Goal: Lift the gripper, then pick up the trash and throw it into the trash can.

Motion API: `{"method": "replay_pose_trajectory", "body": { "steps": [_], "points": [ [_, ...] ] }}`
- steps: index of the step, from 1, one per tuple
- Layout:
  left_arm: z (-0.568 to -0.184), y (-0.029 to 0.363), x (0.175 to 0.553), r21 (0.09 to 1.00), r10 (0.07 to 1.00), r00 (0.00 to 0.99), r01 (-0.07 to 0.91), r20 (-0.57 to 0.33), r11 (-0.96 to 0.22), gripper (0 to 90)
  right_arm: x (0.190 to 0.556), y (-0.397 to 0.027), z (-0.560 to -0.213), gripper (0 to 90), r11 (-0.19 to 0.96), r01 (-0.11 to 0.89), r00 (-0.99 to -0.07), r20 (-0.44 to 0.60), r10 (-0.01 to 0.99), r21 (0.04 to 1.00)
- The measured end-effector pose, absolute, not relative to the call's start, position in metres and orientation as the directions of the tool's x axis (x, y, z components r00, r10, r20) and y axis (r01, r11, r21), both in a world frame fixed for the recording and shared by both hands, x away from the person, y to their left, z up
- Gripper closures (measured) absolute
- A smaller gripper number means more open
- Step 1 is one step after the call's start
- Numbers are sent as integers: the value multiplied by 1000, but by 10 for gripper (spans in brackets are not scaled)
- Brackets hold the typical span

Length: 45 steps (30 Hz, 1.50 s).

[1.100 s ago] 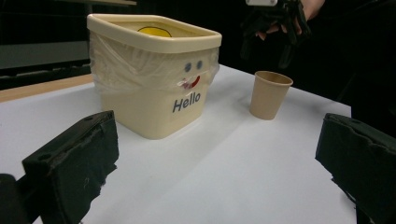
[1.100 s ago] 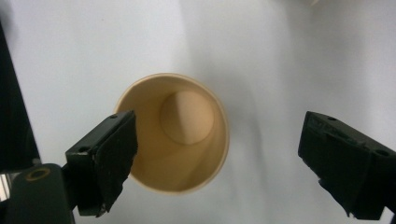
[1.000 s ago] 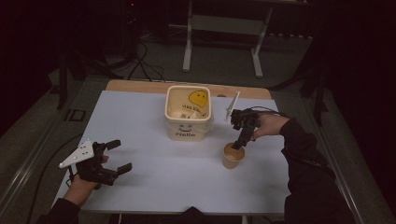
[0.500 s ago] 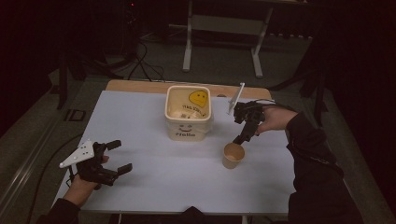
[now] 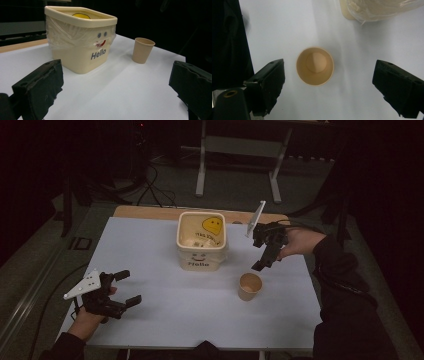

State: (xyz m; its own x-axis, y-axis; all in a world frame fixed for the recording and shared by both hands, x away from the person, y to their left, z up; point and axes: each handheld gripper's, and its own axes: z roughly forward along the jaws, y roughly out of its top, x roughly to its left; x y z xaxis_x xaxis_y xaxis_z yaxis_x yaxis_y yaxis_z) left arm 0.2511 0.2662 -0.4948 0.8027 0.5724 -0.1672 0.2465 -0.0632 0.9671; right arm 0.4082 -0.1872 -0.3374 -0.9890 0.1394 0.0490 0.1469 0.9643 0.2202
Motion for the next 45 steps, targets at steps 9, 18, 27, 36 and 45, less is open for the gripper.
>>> {"method": "replay_pose_trajectory", "body": {
  "steps": [9, 18, 27, 36, 45],
  "points": [
    [-495, 266, 252, 965, 567, 806, 253, -171, -68, 5, 406, -187, -332, 110, 967, 132, -991, 37, 127, 217],
    [-495, 266, 251, 965, 565, 807, 253, -172, -69, 5, 402, -187, -336, 99, 962, 134, -991, 47, 127, 238],
    [-497, 263, 256, 962, 551, 814, 264, -183, -71, 5, 393, -186, -354, 96, 962, 120, -993, 38, 114, 247],
    [-496, 263, 254, 961, 548, 816, 266, -185, -72, 5, 382, -183, -373, 95, 958, 98, -994, 63, 84, 268],
    [-496, 264, 252, 962, 549, 816, 262, -179, -76, 5, 374, -183, -393, 95, 955, 90, -995, 66, 75, 282]
  ]
}}
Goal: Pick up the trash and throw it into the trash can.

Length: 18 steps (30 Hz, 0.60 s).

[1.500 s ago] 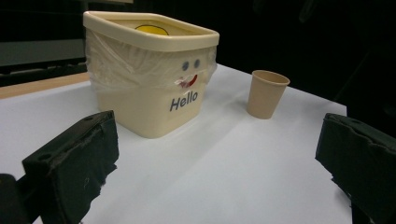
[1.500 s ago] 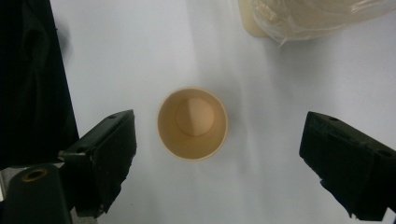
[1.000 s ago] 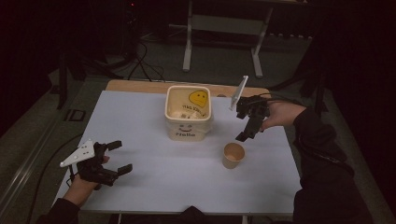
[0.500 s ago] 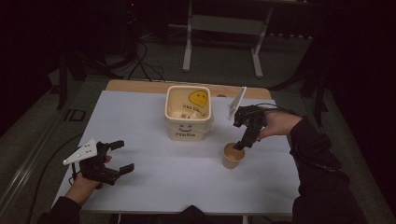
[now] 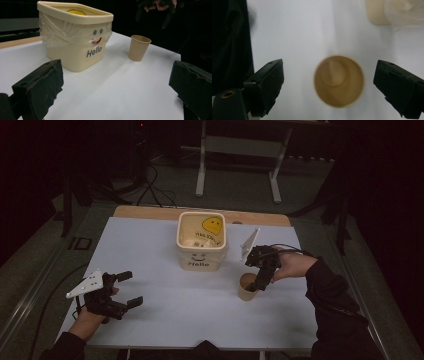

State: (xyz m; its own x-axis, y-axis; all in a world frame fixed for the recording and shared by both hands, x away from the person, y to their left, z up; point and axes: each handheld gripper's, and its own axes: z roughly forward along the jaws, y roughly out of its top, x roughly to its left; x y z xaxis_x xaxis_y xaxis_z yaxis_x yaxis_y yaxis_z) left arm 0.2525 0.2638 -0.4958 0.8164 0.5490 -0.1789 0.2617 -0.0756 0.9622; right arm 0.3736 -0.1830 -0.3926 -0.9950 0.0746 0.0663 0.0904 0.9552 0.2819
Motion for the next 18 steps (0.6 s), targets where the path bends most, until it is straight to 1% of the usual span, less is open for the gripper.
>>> {"method": "replay_pose_trajectory", "body": {
  "steps": [3, 5, 9, 11, 18],
  "points": [
    [-496, 264, 252, 963, 549, 816, 260, -179, -73, 5, 373, -185, -400, 95, 953, 86, -995, 65, 69, 290],
    [-496, 264, 252, 963, 547, 817, 261, -180, -73, 5, 371, -186, -406, 95, 950, 68, -998, 34, 60, 306],
    [-496, 263, 253, 962, 547, 818, 261, -179, -75, 5, 372, -189, -415, 95, 948, 68, -997, 41, 58, 312],
    [-496, 263, 253, 962, 547, 818, 261, -179, -76, 5, 373, -190, -420, 95, 947, 80, -997, 34, 73, 313],
    [-497, 264, 253, 961, 545, 819, 264, -182, -76, 5, 381, -195, -433, 95, 946, 108, -994, 57, 95, 305]
  ]
}}
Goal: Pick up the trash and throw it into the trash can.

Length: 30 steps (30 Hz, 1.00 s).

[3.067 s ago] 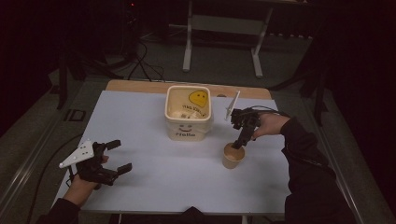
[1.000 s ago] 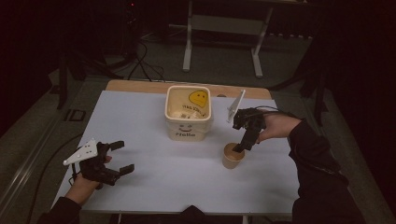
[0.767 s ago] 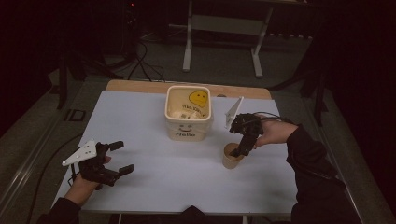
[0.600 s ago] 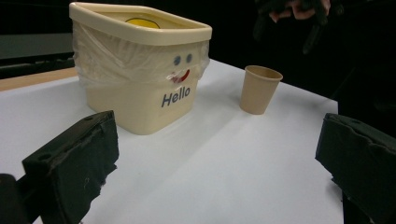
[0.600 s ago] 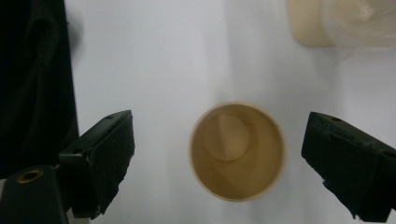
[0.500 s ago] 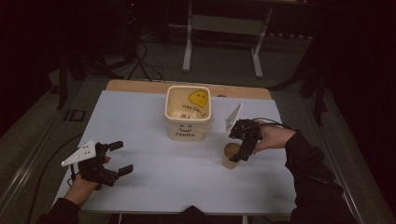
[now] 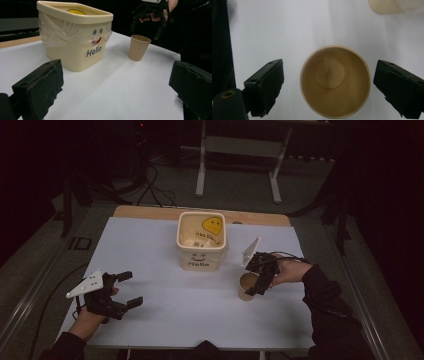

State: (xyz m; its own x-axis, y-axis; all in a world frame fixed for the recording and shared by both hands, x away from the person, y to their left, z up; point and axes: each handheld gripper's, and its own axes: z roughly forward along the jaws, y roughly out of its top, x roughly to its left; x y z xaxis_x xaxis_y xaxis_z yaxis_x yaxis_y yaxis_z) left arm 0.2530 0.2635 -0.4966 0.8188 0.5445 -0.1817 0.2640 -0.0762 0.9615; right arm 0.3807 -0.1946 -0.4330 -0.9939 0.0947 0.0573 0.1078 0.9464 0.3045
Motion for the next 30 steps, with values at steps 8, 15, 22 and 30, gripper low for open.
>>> {"method": "replay_pose_trajectory", "body": {
  "steps": [8, 15, 22, 30],
  "points": [
    [-497, 263, 253, 961, 541, 821, 265, -181, -81, 5, 386, -197, -444, 96, 948, 126, -991, 81, 106, 293],
    [-497, 263, 253, 960, 538, 823, 266, -181, -84, 5, 388, -197, -453, 95, 951, 136, -989, 96, 113, 279],
    [-497, 263, 253, 959, 537, 823, 269, -184, -84, 5, 391, -197, -461, 96, 956, 136, -988, 110, 111, 259],
    [-498, 263, 253, 960, 537, 823, 269, -184, -82, 5, 393, -198, -468, 134, 959, 141, -987, 106, 118, 245]
  ]
}}
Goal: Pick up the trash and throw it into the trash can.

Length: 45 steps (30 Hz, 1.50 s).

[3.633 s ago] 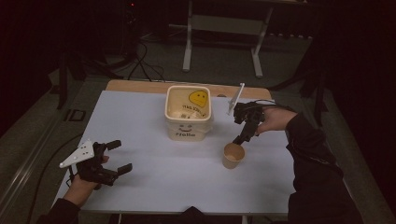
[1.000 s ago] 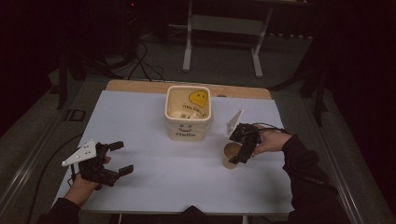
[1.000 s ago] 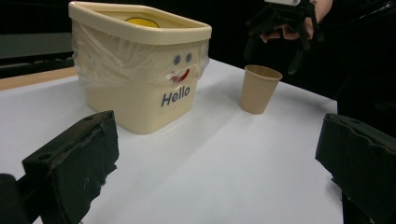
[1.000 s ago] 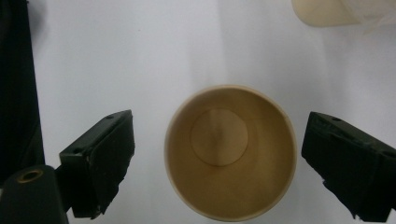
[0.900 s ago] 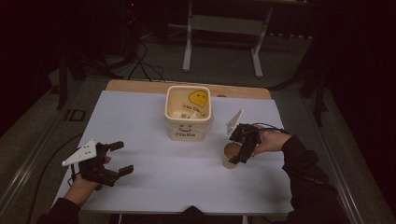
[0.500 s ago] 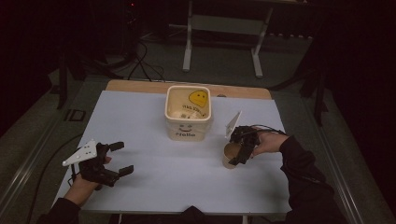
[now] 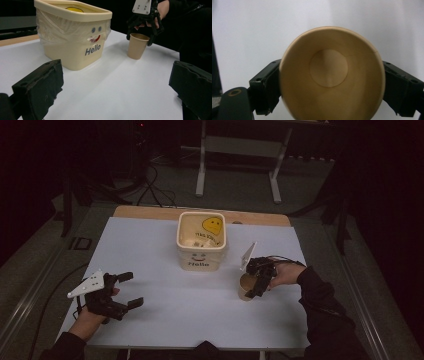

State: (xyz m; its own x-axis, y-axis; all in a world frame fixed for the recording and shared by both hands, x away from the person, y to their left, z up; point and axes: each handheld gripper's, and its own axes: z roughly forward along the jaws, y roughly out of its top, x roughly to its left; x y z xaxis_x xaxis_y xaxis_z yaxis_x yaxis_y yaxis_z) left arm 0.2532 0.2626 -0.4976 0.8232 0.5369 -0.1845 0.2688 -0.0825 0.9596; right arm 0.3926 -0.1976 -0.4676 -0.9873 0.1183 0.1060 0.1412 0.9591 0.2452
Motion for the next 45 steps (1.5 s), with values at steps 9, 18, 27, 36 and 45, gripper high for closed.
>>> {"method": "replay_pose_trajectory", "body": {
  "steps": [9, 18, 27, 36, 45],
  "points": [
    [-498, 263, 253, 959, 537, 824, 268, -182, -86, 5, 393, -197, -464, 201, 961, 125, -990, 96, 104, 245],
    [-498, 262, 254, 960, 536, 825, 267, -179, -89, 5, 394, -198, -455, 223, 961, 115, -989, 121, 87, 251],
    [-497, 263, 253, 960, 537, 824, 266, -182, -83, 5, 395, -193, -432, 234, 959, 99, -989, 136, 64, 264],
    [-497, 263, 253, 962, 524, 831, 262, -188, -71, 5, 397, -184, -405, 240, 961, 77, -990, 135, 42, 264],
    [-497, 263, 253, 962, 527, 829, 263, -186, -73, 5, 399, -174, -389, 241, 967, 51, -993, 119, 22, 251]
  ]
}}
